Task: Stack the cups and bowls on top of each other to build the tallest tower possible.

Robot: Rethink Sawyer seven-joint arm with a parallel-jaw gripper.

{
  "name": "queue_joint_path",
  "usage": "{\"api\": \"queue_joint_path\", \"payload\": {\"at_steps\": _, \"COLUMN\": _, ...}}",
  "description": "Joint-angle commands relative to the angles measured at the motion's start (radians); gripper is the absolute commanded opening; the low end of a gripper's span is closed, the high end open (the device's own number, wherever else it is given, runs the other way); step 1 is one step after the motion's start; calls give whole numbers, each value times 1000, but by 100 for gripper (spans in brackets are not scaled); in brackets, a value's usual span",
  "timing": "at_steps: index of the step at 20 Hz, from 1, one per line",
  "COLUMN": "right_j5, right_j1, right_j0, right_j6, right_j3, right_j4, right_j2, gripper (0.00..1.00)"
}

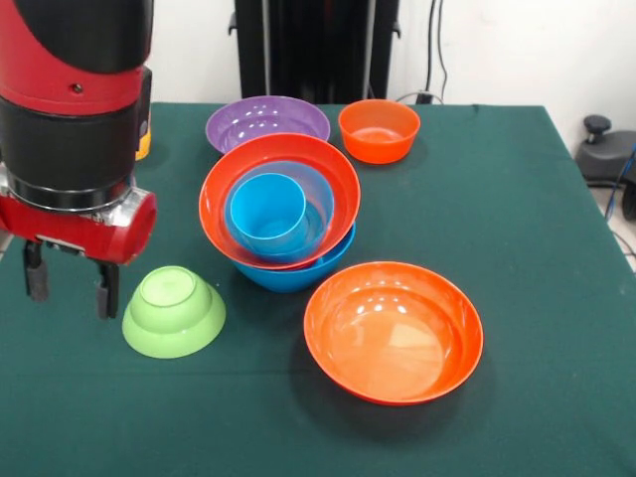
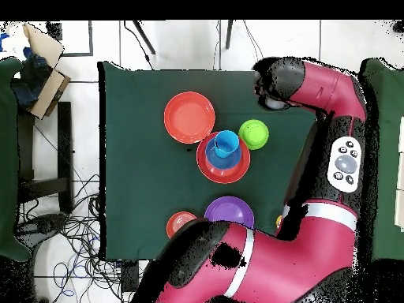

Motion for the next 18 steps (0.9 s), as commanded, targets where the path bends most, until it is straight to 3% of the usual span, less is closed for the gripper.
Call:
{"api": "queue_joint_path", "payload": {"at_steps": 1, "right_j5": 7, "right_j1": -30, "right_j0": -12, "right_j6": -160, "right_j3": 36, "right_j4": -37, "right_j2": 103, "gripper": 100}}
{"api": "queue_joint_path", "payload": {"at_steps": 7, "right_j5": -20, "right_j1": -6, "right_j0": -24, "right_j6": -172, "right_j3": 36, "right_j4": -20, "right_j2": 146, "gripper": 100}}
{"api": "queue_joint_path", "payload": {"at_steps": 11, "right_j5": 6, "right_j1": 6, "right_j0": -17, "right_j6": -159, "right_j3": 11, "right_j4": -27, "right_j2": 138, "gripper": 100}}
{"api": "queue_joint_path", "payload": {"at_steps": 13, "right_j5": 6, "right_j1": -19, "right_j0": -15, "right_j6": -150, "right_j3": 47, "right_j4": -30, "right_j2": 125, "gripper": 100}}
{"api": "queue_joint_path", "payload": {"at_steps": 16, "right_j5": -27, "right_j1": -196, "right_j0": -25, "right_j6": -162, "right_j3": 288, "right_j4": -12, "right_j2": 108, "gripper": 100}}
{"api": "queue_joint_path", "payload": {"at_steps": 18, "right_j5": -31, "right_j1": -281, "right_j0": -35, "right_j6": -185, "right_j3": 396, "right_j4": -6, "right_j2": 106, "gripper": 100}}
